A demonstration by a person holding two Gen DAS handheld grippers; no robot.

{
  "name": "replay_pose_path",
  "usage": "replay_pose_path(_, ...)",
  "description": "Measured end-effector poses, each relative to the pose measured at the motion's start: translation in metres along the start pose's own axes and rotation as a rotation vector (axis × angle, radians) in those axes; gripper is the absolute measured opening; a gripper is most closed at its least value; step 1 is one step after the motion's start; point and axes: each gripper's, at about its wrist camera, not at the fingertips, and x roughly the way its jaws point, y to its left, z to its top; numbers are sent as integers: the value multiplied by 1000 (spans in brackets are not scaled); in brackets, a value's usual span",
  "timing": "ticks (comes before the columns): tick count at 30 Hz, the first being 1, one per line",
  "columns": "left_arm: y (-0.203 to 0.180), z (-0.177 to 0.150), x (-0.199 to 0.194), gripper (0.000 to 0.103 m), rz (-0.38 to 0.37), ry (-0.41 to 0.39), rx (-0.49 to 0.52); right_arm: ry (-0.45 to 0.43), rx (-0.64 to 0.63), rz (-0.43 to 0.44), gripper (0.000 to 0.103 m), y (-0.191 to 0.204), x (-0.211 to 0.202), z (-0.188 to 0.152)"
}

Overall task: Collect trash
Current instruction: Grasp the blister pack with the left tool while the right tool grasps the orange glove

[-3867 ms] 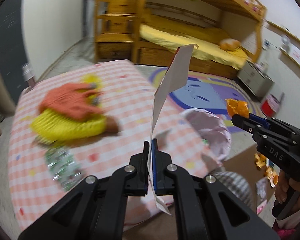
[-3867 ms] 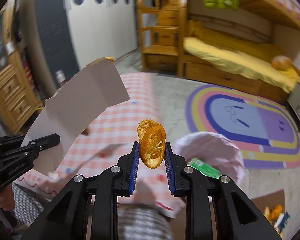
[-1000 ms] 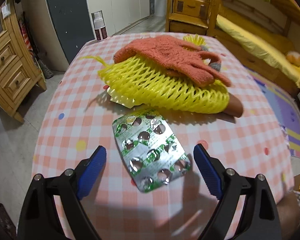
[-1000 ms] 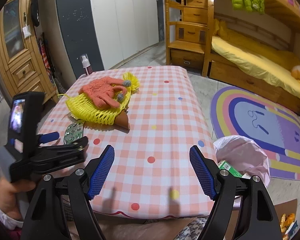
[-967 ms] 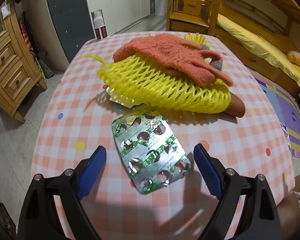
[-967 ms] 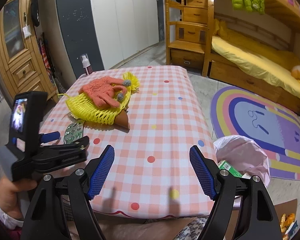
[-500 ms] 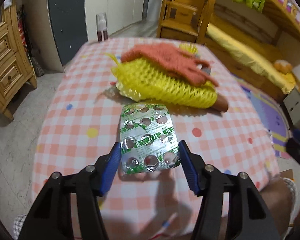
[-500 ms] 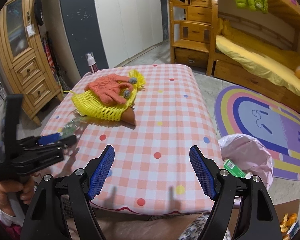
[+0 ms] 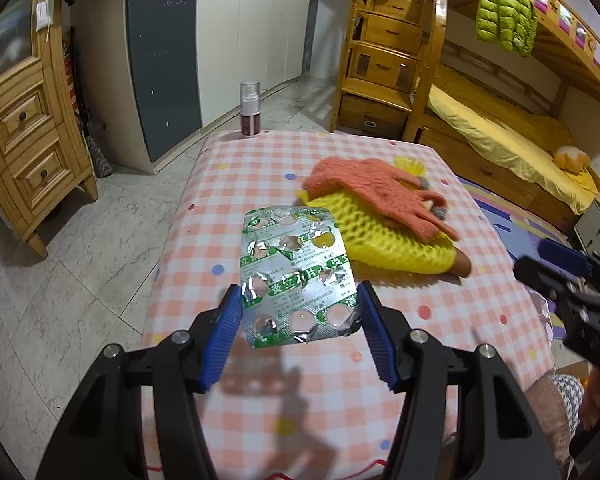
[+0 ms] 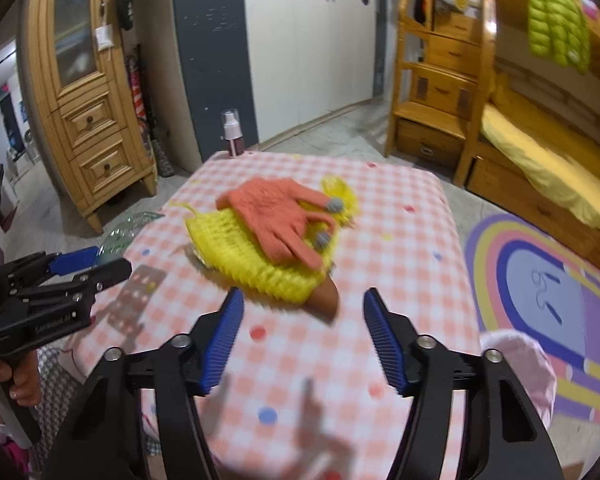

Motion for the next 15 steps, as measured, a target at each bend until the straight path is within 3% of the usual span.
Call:
replay_pose_path(3,21,8,8,57,20,8,-39,18,-22,13,43,5,22,13)
replay_pose_path(5,30,12,10,57,34,4,-53,34,-33,23,41,7,40,22)
replay_pose_path(8,40,15,13,57,43,2,-63,59,-38,34,43,9,65,33)
replay_pose_path(10,42,17,16,57,43,4,-65,75,-34,31,57,9,80,40)
replay_pose_path(15,46,15,26,57,36,25,-74,118,-49,22,57,11,104,42)
